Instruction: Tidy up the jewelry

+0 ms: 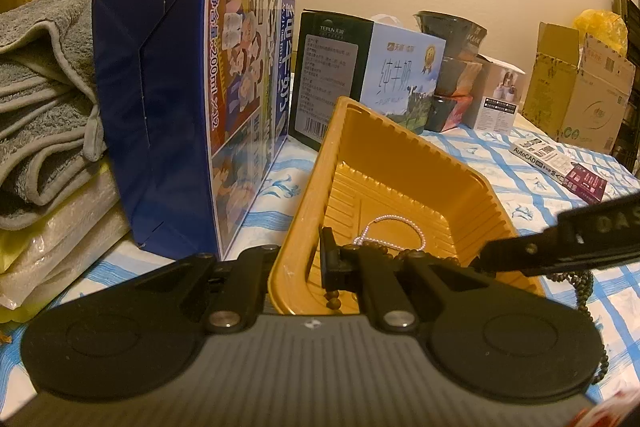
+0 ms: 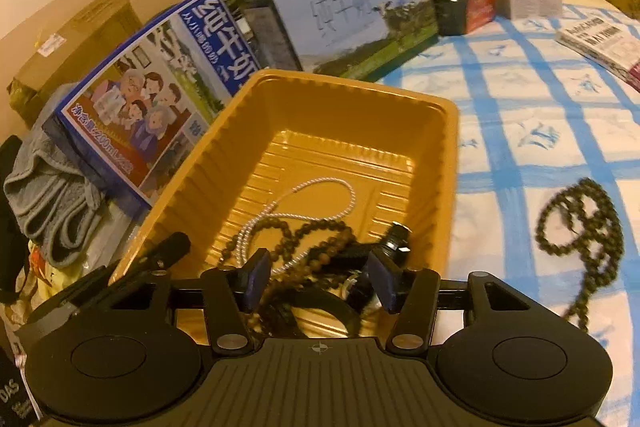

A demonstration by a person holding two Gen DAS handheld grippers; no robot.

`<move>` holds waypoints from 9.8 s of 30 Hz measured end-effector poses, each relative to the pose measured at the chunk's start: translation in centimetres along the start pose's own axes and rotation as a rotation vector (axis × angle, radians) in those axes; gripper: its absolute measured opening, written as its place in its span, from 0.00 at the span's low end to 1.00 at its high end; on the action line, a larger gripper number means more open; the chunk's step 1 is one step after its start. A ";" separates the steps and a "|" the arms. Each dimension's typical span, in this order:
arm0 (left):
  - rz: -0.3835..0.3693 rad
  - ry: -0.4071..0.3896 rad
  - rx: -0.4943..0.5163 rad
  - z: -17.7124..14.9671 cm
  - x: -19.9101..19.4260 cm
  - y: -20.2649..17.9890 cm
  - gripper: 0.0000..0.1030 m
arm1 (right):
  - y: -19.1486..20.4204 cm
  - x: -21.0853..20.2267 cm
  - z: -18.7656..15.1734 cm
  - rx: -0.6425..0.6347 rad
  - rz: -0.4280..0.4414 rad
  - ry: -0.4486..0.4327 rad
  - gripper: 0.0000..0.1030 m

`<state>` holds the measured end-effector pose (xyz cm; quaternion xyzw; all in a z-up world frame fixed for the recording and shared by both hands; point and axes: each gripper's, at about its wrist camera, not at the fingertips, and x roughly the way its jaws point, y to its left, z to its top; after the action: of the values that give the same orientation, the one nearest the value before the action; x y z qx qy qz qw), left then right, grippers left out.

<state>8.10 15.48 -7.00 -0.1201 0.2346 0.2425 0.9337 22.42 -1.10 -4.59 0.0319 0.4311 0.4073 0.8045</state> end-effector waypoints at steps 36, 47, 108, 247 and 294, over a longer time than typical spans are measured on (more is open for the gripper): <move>0.015 0.002 0.037 -0.1 0.1 -0.2 0.08 | -11.6 -7.7 -4.8 0.131 -0.283 -0.060 0.60; 0.016 0.008 0.044 -0.2 0.2 -0.1 0.08 | -13.9 -5.5 -4.0 0.108 -0.329 -0.050 0.60; 0.017 0.024 0.054 -0.4 0.2 0.0 0.08 | -15.8 -3.3 -4.7 -0.065 -0.312 -0.095 0.75; -0.024 0.001 0.000 0.7 -0.3 0.0 0.08 | 4.4 -0.3 8.5 -0.122 0.045 -0.094 0.58; -0.025 0.117 -0.076 -0.5 1.7 2.4 0.10 | -2.3 -5.1 -1.3 -0.027 -0.153 -0.016 0.69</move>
<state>7.96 18.01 -8.56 -0.1724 0.2779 0.2323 0.9160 21.41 -6.50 -2.95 -0.0089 0.4201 0.3501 0.8372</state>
